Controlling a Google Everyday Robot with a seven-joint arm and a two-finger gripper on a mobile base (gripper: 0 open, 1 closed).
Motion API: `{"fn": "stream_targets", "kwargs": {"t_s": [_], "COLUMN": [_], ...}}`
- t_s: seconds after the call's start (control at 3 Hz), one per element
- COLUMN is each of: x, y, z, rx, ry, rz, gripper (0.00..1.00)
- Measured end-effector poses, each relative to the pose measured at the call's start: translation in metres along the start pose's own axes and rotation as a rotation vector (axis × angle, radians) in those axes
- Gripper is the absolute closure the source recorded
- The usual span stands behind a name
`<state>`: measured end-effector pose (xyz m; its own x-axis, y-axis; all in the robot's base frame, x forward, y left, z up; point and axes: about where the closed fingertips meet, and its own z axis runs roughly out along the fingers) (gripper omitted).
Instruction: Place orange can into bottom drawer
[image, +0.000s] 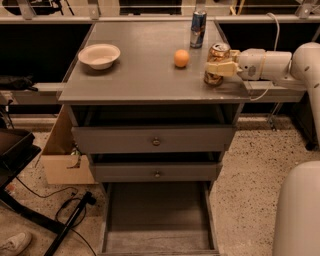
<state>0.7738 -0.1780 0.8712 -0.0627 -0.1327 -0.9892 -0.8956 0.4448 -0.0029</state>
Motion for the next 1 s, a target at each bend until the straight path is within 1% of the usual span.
{"fn": "stream_targets", "kwargs": {"t_s": [0.33, 0.67, 1.0], "x": [0.0, -0.003, -0.027], "y": [0.0, 0.001, 0.014], "z": [0.0, 0.002, 0.003], "rx": [0.0, -0.004, -0.024], "ry": [0.0, 0.005, 0.039], "rz": [0.0, -0.005, -0.05], "gripper": [0.96, 1.0, 1.0]}}
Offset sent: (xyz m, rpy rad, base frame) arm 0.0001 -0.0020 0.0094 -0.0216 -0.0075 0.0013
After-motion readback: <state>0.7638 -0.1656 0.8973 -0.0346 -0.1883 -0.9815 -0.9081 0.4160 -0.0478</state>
